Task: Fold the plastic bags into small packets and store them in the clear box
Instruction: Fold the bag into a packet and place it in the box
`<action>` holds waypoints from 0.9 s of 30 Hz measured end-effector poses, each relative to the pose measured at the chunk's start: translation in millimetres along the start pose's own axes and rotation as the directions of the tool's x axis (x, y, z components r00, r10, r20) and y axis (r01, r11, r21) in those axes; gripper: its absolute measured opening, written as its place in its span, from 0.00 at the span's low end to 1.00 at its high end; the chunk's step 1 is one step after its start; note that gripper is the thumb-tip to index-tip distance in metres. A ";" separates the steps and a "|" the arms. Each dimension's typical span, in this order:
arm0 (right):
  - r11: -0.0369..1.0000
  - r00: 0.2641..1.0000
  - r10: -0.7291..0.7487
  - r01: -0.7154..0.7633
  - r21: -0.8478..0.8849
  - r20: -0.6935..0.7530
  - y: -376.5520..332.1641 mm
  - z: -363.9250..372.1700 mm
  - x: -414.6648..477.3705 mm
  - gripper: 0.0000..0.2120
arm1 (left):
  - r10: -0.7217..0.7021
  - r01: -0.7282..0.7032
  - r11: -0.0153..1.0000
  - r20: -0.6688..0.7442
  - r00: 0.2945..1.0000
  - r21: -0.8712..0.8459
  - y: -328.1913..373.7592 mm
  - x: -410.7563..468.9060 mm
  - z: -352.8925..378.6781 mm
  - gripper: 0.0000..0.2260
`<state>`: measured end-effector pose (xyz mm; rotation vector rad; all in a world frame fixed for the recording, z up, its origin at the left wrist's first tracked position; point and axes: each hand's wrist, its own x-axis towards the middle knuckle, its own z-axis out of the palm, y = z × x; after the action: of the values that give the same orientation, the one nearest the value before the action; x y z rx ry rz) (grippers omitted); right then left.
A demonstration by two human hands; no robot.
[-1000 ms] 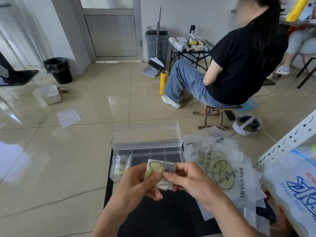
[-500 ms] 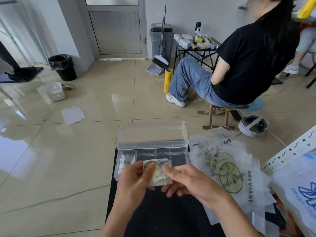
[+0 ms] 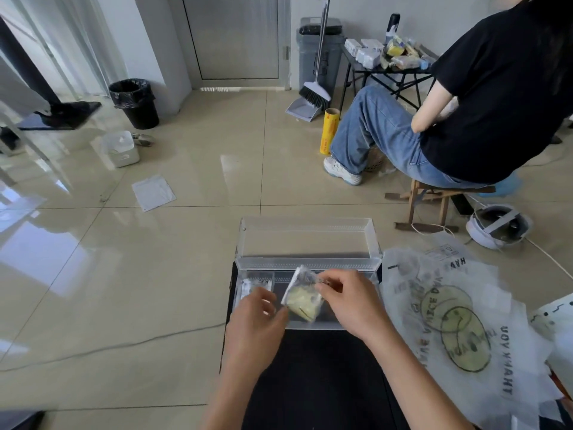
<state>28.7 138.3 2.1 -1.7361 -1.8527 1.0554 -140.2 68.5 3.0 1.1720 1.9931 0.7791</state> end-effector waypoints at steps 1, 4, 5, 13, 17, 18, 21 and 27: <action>0.998 1.000 -0.019 0.018 -0.055 -0.012 -2.2 5.6 7.4 0.08 | 0.082 -0.079 0.991 -0.022 0.996 0.108 1.1 -0.3 2.3 0.07; 0.990 0.999 -0.036 0.038 -0.134 0.020 -2.8 24.7 28.6 0.10 | 0.245 -0.261 0.933 0.095 0.965 0.246 4.7 0.1 12.7 0.16; 0.987 0.999 -0.030 0.037 -0.159 0.044 -1.2 31.7 34.7 0.10 | 0.263 -0.300 0.915 0.165 0.951 0.270 4.3 0.1 17.2 0.19; 0.898 0.985 -0.156 0.113 -0.426 -0.068 1.4 67.2 45.6 0.07 | 0.110 -0.359 0.780 0.451 0.885 0.513 -8.0 8.1 35.9 0.24; 0.888 0.949 -0.266 0.174 -0.426 -0.166 7.7 71.7 40.8 0.08 | 0.040 -0.320 0.754 0.446 0.894 0.573 -6.4 10.7 42.5 0.22; 0.883 0.944 -0.280 0.182 -0.432 -0.174 10.3 71.7 41.0 0.08 | 0.030 -0.315 0.750 0.446 0.894 0.581 -6.4 11.6 43.8 0.24; 0.848 0.954 -0.291 0.224 -0.480 -0.069 17.3 69.6 40.9 0.07 | -0.003 -0.317 0.737 0.471 0.882 0.597 -1.2 10.4 44.9 0.32; 0.912 0.946 -0.300 0.248 -0.327 -0.120 10.2 29.9 33.4 0.10 | 0.042 -0.309 0.790 0.457 0.889 0.529 9.2 2.0 36.4 0.21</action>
<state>8.7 162.3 -31.5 -1.5981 -2.1595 0.5145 -107.4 79.6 -11.7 1.7396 1.7987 -0.0680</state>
